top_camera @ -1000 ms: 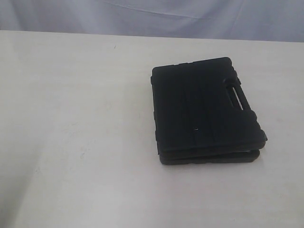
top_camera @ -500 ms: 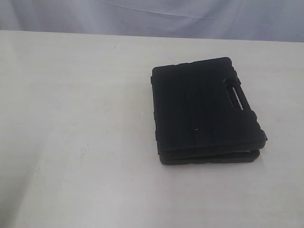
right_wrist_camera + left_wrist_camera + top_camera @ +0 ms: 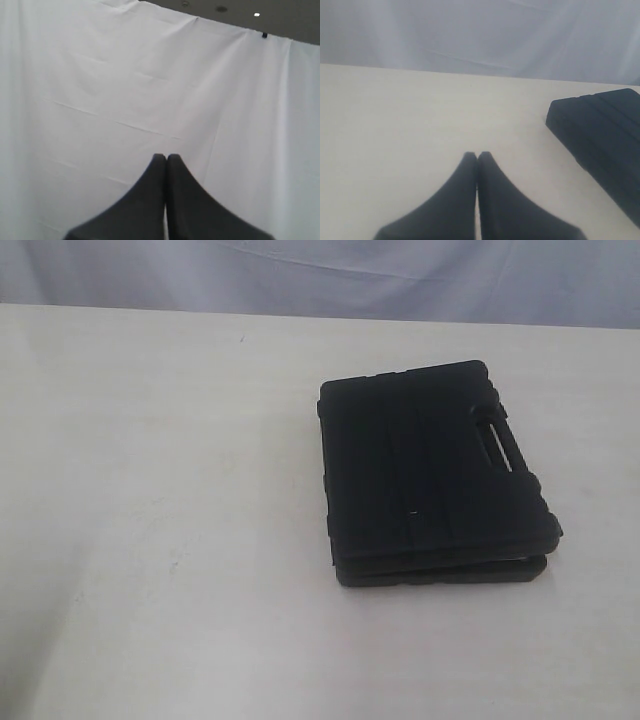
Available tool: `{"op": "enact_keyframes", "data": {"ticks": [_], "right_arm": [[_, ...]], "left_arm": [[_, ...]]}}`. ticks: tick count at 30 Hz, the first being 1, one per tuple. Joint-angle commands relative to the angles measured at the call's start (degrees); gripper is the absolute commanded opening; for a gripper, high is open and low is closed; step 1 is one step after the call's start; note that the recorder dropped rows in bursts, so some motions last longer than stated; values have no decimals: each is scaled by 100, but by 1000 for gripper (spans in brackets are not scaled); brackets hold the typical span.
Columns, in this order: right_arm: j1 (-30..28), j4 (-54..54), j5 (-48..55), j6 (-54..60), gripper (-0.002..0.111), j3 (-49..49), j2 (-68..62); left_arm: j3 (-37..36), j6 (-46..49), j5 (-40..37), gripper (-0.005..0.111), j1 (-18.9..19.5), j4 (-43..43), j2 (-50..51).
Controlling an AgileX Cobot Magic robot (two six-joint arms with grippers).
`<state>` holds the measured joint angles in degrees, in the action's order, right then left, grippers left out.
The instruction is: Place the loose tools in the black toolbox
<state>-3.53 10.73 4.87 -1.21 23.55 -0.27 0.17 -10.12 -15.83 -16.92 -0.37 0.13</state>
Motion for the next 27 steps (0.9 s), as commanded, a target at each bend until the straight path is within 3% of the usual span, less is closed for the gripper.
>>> {"op": "enact_keyframes", "data": {"ticks": [1,27], "right_arm": [[-33,-317,-290,-5,-1,-530,27],[-33,-247,-786,-233,-1,-2151,27]], "left_arm": [[-17,-3,22,0,-32,37,-13],[-17,-3,22,0,-32,37,-13]]}}
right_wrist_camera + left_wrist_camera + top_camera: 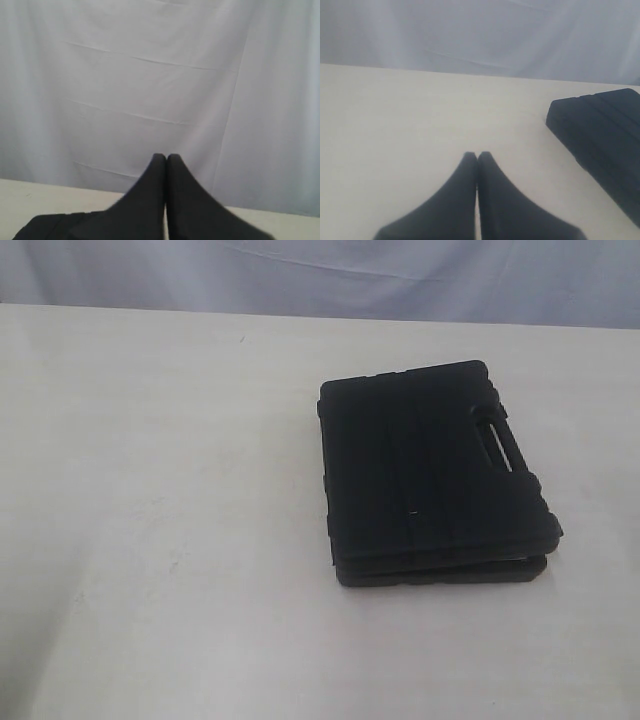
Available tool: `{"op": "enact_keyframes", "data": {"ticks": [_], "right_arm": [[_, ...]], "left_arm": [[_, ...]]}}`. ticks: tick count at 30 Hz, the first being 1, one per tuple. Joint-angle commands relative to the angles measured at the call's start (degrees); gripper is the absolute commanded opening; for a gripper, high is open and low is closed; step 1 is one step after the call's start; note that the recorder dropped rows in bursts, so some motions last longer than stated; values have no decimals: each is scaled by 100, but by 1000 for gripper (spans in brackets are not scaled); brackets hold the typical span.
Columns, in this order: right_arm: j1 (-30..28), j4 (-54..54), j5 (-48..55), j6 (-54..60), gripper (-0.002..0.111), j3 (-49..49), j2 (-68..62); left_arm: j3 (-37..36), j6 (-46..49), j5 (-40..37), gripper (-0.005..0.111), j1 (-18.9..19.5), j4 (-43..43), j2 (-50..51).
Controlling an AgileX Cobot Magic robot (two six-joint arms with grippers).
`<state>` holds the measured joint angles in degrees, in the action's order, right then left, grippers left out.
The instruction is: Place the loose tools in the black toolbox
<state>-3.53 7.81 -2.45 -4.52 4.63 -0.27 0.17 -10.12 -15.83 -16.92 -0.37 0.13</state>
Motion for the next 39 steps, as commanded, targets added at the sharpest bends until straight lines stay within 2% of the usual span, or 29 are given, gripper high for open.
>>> {"op": "enact_keyframes", "data": {"ticks": [1,17,25,31,39], "right_arm": [[-33,44,-53,98,-1,-319,27],[-33,-110,190,-44,-1,-463,27],[-33,-211,1115,-241,-1,-463,27],[-33,-211,2202,-317,-1,-463,27],[-33,-211,2247,-1102,-1,-463,27]], "left_arm": [[-17,-3,22,0,-32,37,-13],[-17,-3,22,0,-32,37,-13],[-17,-3,22,0,-32,37,-13],[-17,-3,22,0,-32,37,-13],[-17,-3,22,0,-32,37,-13]]}}
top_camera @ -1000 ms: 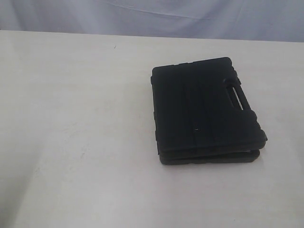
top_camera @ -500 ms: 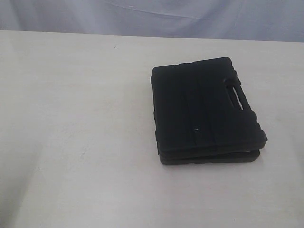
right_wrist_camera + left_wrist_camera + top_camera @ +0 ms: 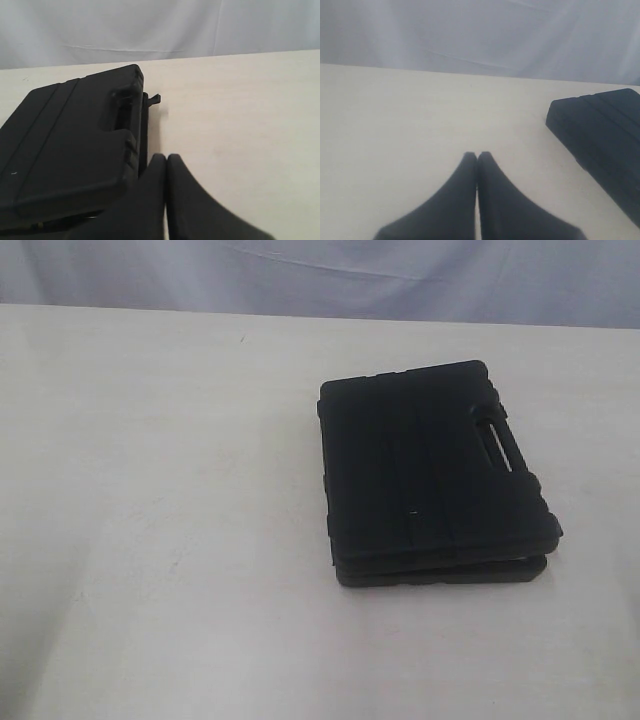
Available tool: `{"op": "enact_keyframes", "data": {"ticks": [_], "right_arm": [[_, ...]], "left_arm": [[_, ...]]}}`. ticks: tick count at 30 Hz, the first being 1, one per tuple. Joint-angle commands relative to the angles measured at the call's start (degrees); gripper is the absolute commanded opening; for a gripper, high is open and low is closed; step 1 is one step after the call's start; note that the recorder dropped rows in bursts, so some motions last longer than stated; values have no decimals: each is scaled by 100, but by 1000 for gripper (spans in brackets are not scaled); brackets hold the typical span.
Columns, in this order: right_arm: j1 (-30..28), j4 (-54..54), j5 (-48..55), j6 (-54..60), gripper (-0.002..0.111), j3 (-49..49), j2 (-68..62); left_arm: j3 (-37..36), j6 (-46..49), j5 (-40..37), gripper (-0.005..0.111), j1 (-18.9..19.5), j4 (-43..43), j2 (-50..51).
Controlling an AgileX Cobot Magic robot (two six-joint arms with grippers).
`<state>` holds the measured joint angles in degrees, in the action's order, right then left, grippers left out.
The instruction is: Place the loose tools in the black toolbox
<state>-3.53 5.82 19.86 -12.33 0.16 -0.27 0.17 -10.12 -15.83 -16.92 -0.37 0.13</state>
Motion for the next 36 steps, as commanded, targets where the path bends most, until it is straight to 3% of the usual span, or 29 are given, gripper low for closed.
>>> {"op": "enact_keyframes", "data": {"ticks": [1,36], "right_arm": [[-33,60,16,-314,-1,-16,27],[-33,338,4,-297,-1,-16,27]], "left_arm": [[-17,-3,22,0,-32,37,-13],[-17,-3,22,0,-32,37,-13]]}}
